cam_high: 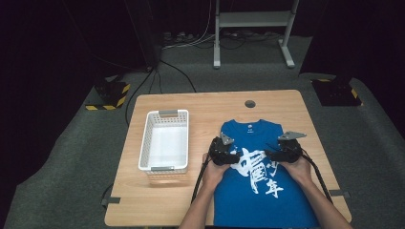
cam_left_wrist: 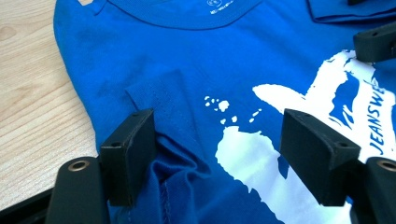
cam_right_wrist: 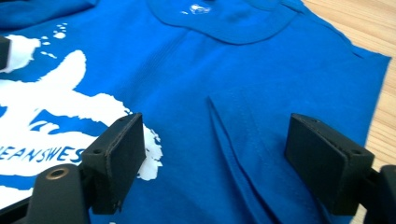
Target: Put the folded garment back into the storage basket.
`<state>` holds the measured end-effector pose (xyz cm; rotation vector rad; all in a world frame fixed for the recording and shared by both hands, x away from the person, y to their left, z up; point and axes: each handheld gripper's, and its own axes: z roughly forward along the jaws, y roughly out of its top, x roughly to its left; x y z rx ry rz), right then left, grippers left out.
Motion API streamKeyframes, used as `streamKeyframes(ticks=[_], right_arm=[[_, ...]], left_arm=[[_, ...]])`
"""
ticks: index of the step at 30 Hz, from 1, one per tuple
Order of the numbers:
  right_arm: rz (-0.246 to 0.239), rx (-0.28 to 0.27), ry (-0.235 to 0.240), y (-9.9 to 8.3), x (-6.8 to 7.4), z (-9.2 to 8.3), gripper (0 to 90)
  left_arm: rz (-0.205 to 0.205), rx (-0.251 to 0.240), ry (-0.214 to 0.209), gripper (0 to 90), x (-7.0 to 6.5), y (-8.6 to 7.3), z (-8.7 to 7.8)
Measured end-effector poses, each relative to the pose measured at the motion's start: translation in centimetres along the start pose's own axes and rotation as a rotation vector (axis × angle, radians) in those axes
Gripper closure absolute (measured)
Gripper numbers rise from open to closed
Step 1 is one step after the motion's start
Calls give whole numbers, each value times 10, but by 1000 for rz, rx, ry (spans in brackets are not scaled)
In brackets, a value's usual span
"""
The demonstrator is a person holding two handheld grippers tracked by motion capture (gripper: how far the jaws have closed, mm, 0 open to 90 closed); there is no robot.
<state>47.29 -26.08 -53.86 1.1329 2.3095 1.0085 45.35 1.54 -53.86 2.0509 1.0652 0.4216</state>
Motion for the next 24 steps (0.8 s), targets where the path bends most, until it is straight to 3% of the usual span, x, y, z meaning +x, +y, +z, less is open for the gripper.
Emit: streamKeyframes(ticks=[6, 9, 12, 13, 16, 20, 24], right_arm=[[-18, -1, 14, 7, 12, 7, 203], [-39, -1, -15, 9, 15, 6, 195], [-30, 14, 2, 8, 12, 6, 190], [-9, 11, 18, 7, 9, 6, 188], [-9, 7, 13, 5, 4, 5, 187], [-16, 14, 12, 6, 7, 4, 180], [-12, -16, 23, 11, 11, 3, 186]], left_arm=[[-39, -3, 36, 216, 5, 0, -1], [-14, 17, 57, 214, 4, -1, -1], [12, 25, 78, 235, 3, -1, 0], [12, 24, 78, 236, 3, -1, 0], [10, 24, 80, 243, 6, -1, -1], [2, 28, 91, 245, 12, -2, -3], [-17, 39, 108, 242, 19, -4, -9]])
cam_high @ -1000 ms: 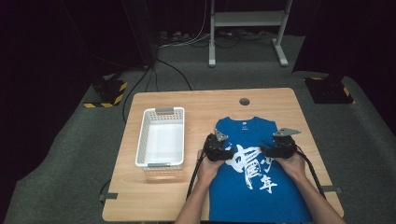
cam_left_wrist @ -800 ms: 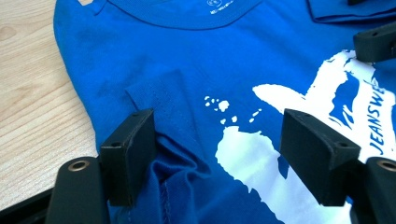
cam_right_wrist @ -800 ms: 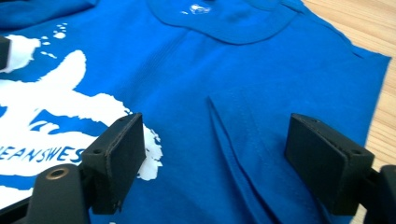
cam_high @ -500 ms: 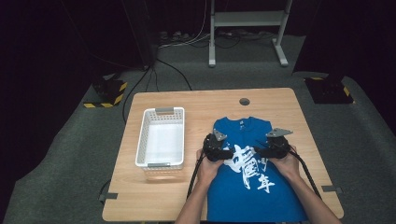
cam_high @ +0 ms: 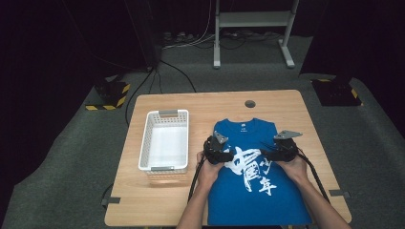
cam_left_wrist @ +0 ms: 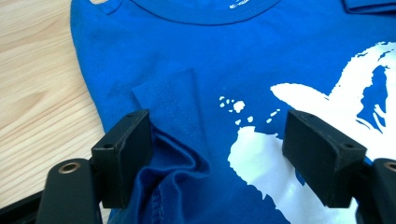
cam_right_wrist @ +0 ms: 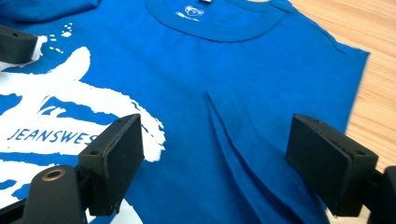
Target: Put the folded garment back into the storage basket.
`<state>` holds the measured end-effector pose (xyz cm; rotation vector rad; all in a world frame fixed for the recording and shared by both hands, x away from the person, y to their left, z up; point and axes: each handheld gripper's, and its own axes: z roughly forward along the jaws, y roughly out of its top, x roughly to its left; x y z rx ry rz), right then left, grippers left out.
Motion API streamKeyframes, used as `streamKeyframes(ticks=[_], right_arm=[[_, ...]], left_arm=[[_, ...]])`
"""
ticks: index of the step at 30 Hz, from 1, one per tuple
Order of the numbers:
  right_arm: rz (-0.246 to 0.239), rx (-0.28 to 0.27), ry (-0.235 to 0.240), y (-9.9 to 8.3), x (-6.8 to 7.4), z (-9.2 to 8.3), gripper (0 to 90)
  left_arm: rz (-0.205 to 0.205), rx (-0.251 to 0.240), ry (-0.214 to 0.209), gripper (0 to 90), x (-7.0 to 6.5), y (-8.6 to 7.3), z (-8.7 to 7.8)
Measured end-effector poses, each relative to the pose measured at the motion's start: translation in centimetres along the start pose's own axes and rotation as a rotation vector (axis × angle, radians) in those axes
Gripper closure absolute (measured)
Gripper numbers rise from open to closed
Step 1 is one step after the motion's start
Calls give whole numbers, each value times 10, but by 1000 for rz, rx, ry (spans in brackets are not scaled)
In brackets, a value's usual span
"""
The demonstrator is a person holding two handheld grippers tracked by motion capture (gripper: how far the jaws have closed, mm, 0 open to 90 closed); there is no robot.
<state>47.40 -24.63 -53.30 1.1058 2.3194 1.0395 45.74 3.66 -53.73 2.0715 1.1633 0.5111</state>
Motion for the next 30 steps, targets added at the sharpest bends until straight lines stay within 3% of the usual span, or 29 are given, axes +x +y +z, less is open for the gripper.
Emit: streamKeyframes(ticks=[8, 12, 15, 18, 23, 24, 26, 30], right_arm=[[-19, 35, 15, -3, 1, 3, 178], [1, 15, 87, -6, 0, -5, 201], [9, -28, 129, -3, 1, -9, 208], [-2, -43, 89, 2, 0, -6, 191], [0, 20, 31, 0, -4, 7, 195], [-19, 23, 21, -1, -2, 7, 194], [-30, 43, 28, -1, 1, 4, 191], [-40, 48, 49, 1, 4, -1, 178]], left_arm=[[-6, -5, 5, 234, 1, -3, -2], [-20, 5, -7, 217, 0, 0, -2], [-19, -22, -9, 205, -2, 2, -3], [-23, -20, 5, 204, -1, 5, -1], [-30, -1, 12, 213, 3, 2, 2], [-22, 3, 12, 212, 2, 1, 1], [-12, 8, 9, 211, 1, 0, -1], [-54, -17, -11, 200, 4, 3, -2]])
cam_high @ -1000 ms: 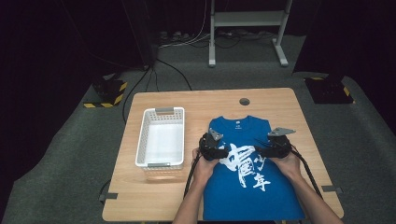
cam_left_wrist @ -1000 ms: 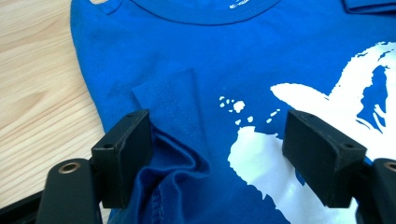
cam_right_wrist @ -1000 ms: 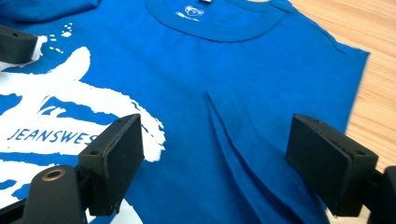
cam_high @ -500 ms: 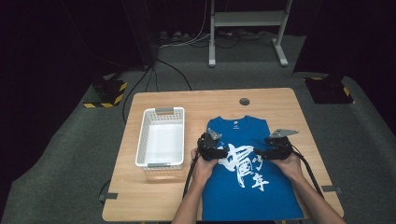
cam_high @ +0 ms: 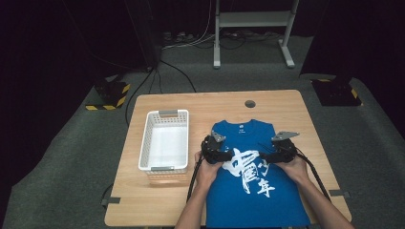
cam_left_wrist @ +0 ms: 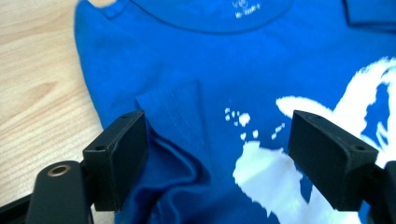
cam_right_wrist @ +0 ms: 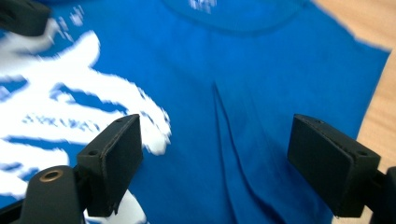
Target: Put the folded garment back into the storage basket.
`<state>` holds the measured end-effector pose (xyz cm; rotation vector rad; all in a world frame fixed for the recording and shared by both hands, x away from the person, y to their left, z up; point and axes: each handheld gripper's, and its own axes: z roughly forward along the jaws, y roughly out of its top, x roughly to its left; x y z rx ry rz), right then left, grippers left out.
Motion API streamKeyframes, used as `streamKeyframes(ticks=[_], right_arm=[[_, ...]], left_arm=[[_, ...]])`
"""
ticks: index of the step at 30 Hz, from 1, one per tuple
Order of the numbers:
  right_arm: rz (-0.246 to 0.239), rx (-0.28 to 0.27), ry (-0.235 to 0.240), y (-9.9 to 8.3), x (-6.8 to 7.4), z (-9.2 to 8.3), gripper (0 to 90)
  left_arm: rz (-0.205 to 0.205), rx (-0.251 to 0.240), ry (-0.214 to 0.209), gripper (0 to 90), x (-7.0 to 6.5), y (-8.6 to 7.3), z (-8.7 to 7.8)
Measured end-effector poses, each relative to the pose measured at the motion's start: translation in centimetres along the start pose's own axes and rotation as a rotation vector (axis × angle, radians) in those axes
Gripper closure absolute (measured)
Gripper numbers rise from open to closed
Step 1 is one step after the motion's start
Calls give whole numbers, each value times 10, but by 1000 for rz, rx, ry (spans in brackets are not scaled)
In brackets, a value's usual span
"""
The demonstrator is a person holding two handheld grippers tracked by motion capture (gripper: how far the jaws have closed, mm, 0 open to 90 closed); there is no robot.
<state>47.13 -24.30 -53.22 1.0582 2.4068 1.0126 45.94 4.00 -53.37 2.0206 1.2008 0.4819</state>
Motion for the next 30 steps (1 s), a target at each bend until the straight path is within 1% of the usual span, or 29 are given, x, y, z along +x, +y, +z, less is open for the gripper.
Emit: streamKeyframes(ticks=[3, 5, 6, 7, 9, 10, 12, 13, 15, 17, 18, 19, 20, 21, 23, 24, 25, 27, 28, 30], right_arm=[[35, -75, 21, 6, -2, -3, 196], [56, -88, 26, 7, -6, -2, 195], [71, -67, 26, 7, -8, 1, 175], [77, -56, 23, 8, -9, 3, 177], [82, -33, 16, 7, -10, 7, 184], [79, -18, 6, 6, -10, 9, 184], [27, -13, -25, 3, -6, 11, 192], [18, -14, -31, 2, -4, 10, 195], [16, -19, -26, -1, -2, 7, 193], [10, -4, -23, -1, -2, 5, 185], [7, 1, -26, 0, -2, 5, 184], [4, -9, -33, 1, -1, 4, 189], [13, -24, -31, 1, -2, 3, 196], [30, -51, -23, 3, -3, 1, 203], [45, -76, -28, 5, -5, 1, 213], [58, -67, -27, 7, -7, 3, 203], [65, -41, -24, 8, -9, 7, 199], [70, -14, -15, 9, -10, 12, 199], [69, -9, -13, 10, -10, 14, 192], [51, 3, -26, 10, -7, 14, 193]], left_arm=[[2, -2, 4, 197, 0, 4, 1], [0, 3, 4, 197, 0, 7, 3], [-3, 9, 3, 197, 0, 7, 4], [-6, 14, 2, 197, 1, 7, 6], [-3, 28, 4, 195, 1, 5, 8], [0, 20, 9, 198, 1, 4, 8], [19, 21, 17, 201, -1, 3, 7], [27, 23, 22, 201, -2, 2, 7], [50, 24, 23, 200, -4, 0, 6], [47, 40, 13, 197, -3, 1, 4], [34, 43, 10, 185, -2, 3, 3], [27, 32, 10, 170, -1, 4, 3], [19, 10, 11, 172, -1, 6, 2], [15, 5, 13, 175, 0, 7, 2], [14, 17, 19, 173, 1, 9, 4], [12, 22, 22, 173, 2, 9, 5], [9, 27, 19, 172, 2, 9, 7], [7, 46, 14, 172, 2, 8, 9], [15, 42, 18, 166, 2, 7, 10], [24, 47, 23, 170, 0, 6, 9]])
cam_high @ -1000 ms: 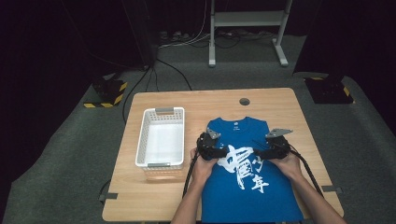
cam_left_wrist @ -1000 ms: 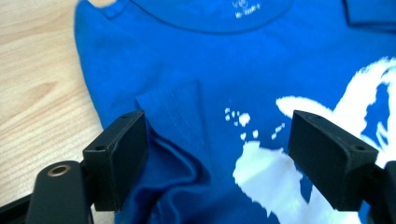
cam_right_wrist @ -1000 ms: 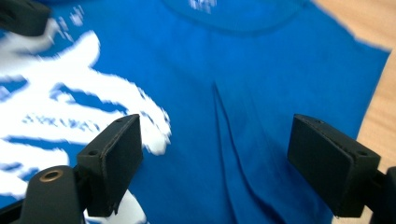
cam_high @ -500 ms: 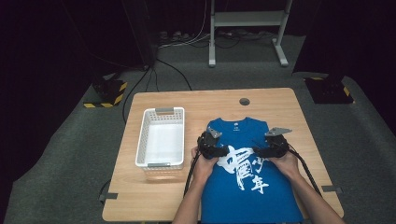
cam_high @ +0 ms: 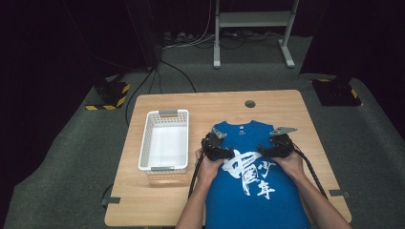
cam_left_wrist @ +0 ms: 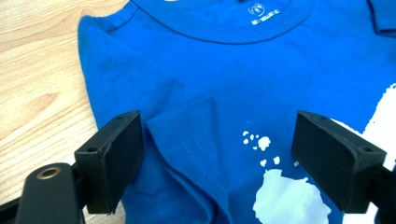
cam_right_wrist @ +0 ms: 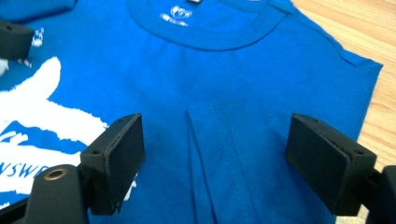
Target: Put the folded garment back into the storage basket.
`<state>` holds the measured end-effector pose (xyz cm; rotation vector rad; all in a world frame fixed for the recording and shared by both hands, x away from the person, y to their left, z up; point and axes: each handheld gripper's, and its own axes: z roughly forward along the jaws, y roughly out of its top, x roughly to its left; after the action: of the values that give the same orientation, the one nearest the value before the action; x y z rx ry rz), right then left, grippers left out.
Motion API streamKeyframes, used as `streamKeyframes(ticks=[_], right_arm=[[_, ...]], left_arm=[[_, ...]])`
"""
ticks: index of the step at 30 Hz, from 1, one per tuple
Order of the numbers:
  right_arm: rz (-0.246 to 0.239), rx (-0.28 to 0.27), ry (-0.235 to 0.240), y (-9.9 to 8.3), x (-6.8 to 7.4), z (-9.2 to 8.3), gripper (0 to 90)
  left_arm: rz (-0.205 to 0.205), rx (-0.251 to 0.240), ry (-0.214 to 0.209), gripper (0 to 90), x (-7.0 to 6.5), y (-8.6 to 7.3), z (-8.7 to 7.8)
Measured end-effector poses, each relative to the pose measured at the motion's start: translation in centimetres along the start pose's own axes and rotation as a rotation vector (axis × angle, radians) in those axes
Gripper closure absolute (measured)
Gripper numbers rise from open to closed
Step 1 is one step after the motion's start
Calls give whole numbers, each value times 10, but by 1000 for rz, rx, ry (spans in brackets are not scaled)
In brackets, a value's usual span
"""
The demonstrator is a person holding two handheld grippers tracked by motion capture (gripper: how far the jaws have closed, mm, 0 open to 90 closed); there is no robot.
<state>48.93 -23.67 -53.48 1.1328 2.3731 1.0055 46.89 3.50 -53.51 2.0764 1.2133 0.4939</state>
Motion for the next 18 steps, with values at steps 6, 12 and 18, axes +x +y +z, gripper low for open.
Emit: streamKeyframes(ticks=[6, 12, 18], right_arm=[[-44, 15, 3, -8, 8, -9, 208], [-4, -29, -12, 1, 0, -10, 225], [-29, 6, -15, -2, 3, -3, 233]], left_arm=[[7, 7, -11, 166, -4, -2, -6], [-1, -6, -1, 175, -2, 8, -2], [20, 14, -9, 171, -5, 1, 1]])
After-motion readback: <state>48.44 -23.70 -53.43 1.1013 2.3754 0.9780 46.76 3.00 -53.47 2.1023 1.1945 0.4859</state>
